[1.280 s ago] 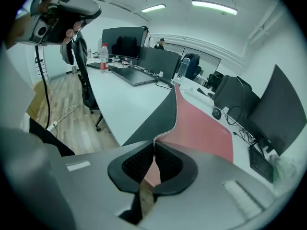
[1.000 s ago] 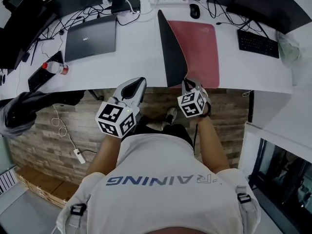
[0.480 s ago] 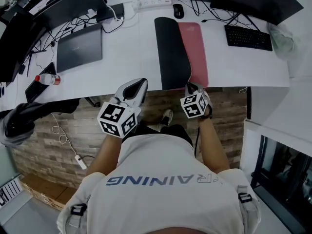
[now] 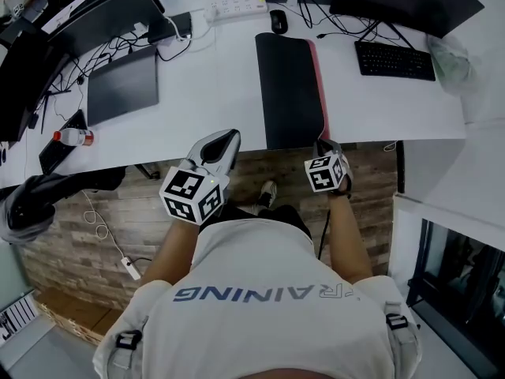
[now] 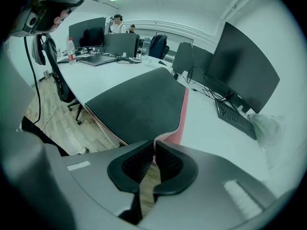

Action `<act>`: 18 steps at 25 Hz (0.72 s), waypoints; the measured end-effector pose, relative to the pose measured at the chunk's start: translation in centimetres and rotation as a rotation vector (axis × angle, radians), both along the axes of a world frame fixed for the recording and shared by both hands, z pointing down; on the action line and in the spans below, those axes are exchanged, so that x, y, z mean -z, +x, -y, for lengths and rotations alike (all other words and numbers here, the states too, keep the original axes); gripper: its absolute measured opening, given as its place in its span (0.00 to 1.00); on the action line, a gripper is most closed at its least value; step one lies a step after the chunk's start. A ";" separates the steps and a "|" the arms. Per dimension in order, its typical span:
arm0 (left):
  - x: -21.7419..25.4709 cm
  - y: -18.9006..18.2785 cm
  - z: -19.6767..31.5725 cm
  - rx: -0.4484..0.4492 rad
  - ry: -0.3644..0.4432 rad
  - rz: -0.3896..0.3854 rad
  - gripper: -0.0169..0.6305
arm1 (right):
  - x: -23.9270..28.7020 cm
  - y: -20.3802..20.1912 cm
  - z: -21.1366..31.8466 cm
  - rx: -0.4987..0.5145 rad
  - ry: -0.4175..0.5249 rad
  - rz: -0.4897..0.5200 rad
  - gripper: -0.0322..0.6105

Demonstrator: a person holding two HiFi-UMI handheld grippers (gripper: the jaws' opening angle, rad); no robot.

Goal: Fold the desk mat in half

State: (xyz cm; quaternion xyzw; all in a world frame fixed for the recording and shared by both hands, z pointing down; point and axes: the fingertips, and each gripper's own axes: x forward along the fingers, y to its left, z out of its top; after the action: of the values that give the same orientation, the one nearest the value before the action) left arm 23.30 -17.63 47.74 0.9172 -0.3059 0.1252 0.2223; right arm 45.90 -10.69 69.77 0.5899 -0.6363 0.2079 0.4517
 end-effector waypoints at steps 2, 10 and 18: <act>0.0 0.3 0.0 0.001 0.000 -0.003 0.03 | -0.3 1.0 -0.2 -0.021 -0.012 -0.005 0.10; 0.3 -1.4 0.0 0.022 0.000 -0.003 0.03 | 0.9 1.6 0.0 -0.078 0.036 -0.067 0.19; 2.0 -5.0 1.0 0.053 0.039 -0.035 0.03 | 11.4 -1.3 4.0 -0.097 0.331 -0.047 0.26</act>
State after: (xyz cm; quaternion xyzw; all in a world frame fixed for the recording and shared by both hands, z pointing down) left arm 18.30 -18.67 45.75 0.9150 -0.3287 0.0971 0.2130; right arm 44.64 -14.69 58.34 0.6911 -0.6218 0.1078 0.3525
